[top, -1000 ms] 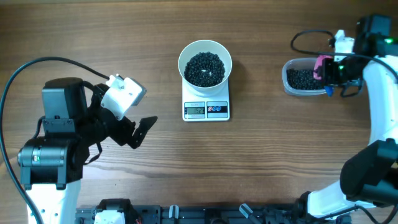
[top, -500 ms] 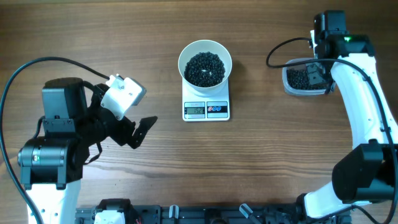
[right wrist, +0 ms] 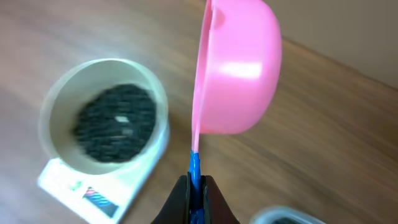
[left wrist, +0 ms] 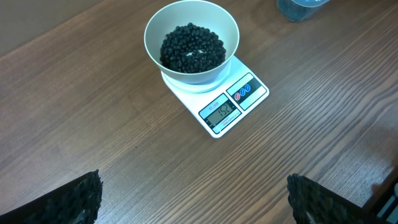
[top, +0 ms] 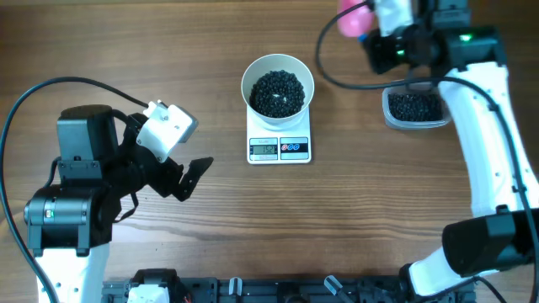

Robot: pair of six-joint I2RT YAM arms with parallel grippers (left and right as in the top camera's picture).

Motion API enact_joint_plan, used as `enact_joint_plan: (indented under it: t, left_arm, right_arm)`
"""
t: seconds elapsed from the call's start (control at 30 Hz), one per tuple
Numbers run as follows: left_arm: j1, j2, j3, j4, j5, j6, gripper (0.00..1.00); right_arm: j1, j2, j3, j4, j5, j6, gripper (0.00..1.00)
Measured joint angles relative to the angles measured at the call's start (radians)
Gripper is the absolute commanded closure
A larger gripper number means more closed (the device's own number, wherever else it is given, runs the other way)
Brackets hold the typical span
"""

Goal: Scoop item into bowl and weigh 150g on scale
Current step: 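Lift the filled scoop and move it over the white bowl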

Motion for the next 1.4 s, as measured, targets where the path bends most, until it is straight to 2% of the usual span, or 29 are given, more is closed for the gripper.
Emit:
enact_joint_plan:
  t: [0.2, 0.4, 0.67, 0.97, 1.4]
  left_arm:
    - [0.0, 0.0, 0.0, 0.0, 0.0, 0.0, 0.0]
    - [0.0, 0.0, 0.0, 0.0, 0.0, 0.0, 0.0]
    - [0.0, 0.0, 0.0, 0.0, 0.0, 0.0, 0.0]
    - [0.0, 0.0, 0.0, 0.0, 0.0, 0.0, 0.0]
    - [0.0, 0.0, 0.0, 0.0, 0.0, 0.0, 0.0]
  right_arm:
    - [0.172, 0.095, 0.0, -0.067, -0.013, -0.092, 0.96]
    - [0.303, 0.154, 0.0, -0.063, 0.157, -0.215, 0.96]
    - [0.31, 0.244, 0.0, -0.059, 0.243, -0.295, 0.96]
    - [0.311, 0.258, 0.0, -0.003, 0.286, -0.359, 0.96]
    - [0.37, 0.285, 0.0, 0.121, 0.549, -0.494, 0.96]
